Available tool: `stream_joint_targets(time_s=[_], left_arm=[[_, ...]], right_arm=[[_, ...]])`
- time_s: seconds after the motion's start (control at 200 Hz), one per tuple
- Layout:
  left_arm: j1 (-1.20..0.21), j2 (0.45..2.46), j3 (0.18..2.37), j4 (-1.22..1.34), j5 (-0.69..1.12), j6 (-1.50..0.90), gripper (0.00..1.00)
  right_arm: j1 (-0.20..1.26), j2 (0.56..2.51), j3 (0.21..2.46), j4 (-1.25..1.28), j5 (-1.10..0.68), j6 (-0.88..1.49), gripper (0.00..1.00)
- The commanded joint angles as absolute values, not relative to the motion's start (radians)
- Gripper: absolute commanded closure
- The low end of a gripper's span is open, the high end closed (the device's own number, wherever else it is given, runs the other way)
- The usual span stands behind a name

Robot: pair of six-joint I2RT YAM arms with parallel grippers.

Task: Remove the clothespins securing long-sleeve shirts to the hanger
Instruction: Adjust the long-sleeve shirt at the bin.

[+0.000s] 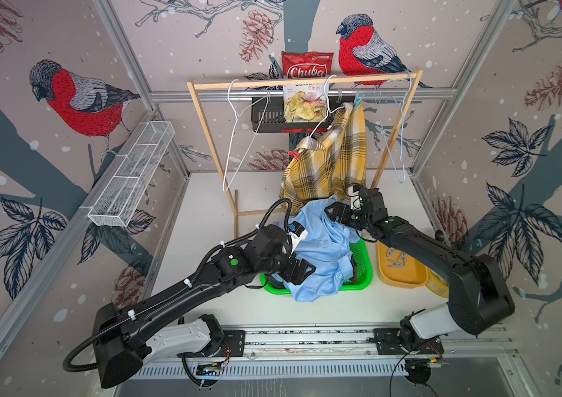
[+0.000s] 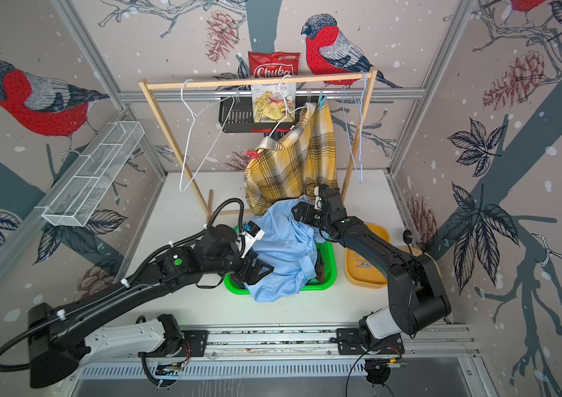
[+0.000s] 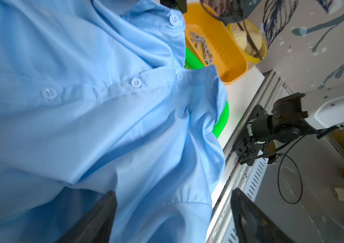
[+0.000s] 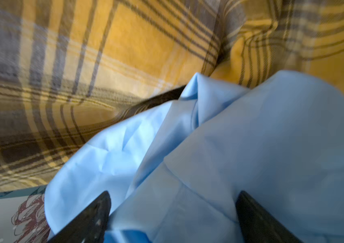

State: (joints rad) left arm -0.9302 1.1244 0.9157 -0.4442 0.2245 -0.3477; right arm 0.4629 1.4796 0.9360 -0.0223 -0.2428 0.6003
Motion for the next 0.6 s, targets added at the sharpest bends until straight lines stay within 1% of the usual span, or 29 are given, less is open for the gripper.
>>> stream_joint_targets(time_s=[0.0,0.095,0.13,0.25,0.355,0.515,0.595], left_arm=[[-0.933,1.18,0.898,-0.315,0.233,-0.413,0.18],[-0.933,1.253,0.911,-0.322,0.165,-0.425,0.2],[-0.933,1.281,0.92,-0.33,0.113,-0.426,0.21],[-0.933,1.381,0.965,-0.389,-0.102,-0.436,0.21],[-0.925,1.444,0.985,-0.394,-0.238,-0.471,0.21],[-0.923,1.52,0.963,-0.35,-0.356,-0.523,0.2],[-0.922,1.561,0.935,-0.331,-0.394,-0.56,0.2]], right_arm=[[0.482,1.465,0.886,0.0,-0.287,0.63,0.18],[0.51,1.426,0.832,0.001,-0.302,0.648,0.25],[0.523,1.411,0.816,-0.007,-0.301,0.651,0.27],[0.541,1.37,0.765,-0.032,-0.32,0.663,0.29],[0.555,1.343,0.723,-0.05,-0.338,0.674,0.29],[0.569,1.358,0.645,-0.037,-0.334,0.676,0.29],[0.572,1.396,0.614,-0.009,-0.332,0.682,0.31]])
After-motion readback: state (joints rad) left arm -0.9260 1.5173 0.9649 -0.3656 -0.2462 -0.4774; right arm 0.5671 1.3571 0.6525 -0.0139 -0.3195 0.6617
